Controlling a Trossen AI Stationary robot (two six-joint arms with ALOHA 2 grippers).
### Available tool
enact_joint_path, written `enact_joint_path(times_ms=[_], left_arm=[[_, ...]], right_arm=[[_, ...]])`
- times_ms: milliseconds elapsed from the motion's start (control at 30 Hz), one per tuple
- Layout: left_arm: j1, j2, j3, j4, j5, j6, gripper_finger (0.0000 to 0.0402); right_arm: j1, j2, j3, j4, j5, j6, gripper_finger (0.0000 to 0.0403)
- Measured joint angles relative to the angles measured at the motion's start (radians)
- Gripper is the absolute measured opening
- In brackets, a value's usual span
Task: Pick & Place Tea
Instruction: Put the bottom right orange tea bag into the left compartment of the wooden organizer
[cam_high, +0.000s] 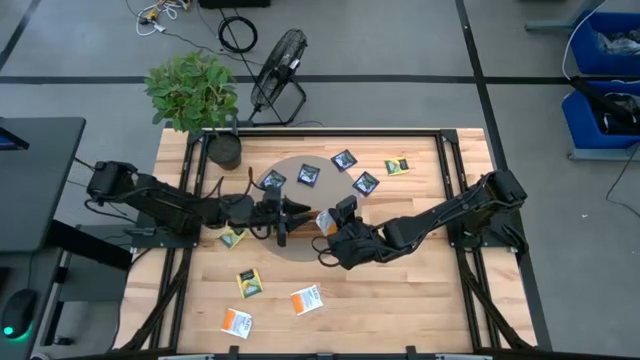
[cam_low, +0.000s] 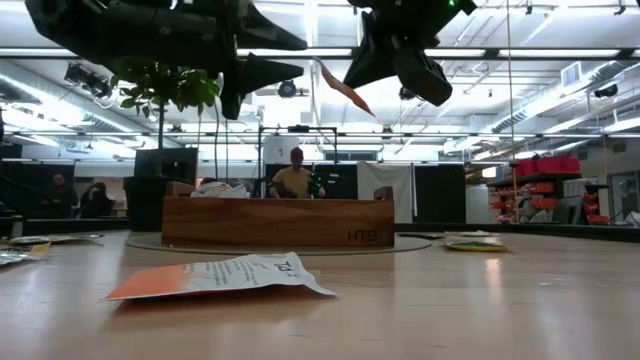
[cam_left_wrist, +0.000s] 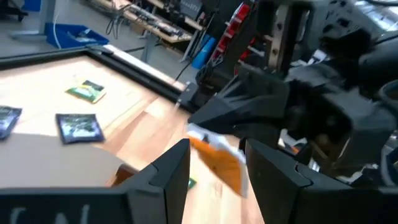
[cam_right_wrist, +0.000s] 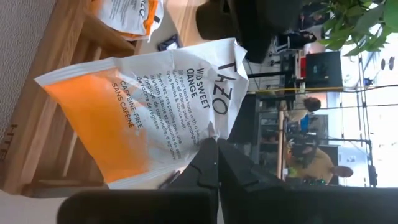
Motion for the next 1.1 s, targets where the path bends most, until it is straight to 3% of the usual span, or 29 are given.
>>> enact_joint_path(times_ms=[933, 1100], left_arm=[[0.011, 0.0, -0.001, -0.043, 0.024, 0.0, 0.016], [0.019, 0.0, -0.001, -0.051, 0.024, 0.01, 0.0126]], right_arm=[[-0.047, 0.0, 0.0, 0.153, -0.067, -0.184, 0.0], [-0.033, 0.0, 0.0, 0.159, -0.075, -0.184, 0.0]])
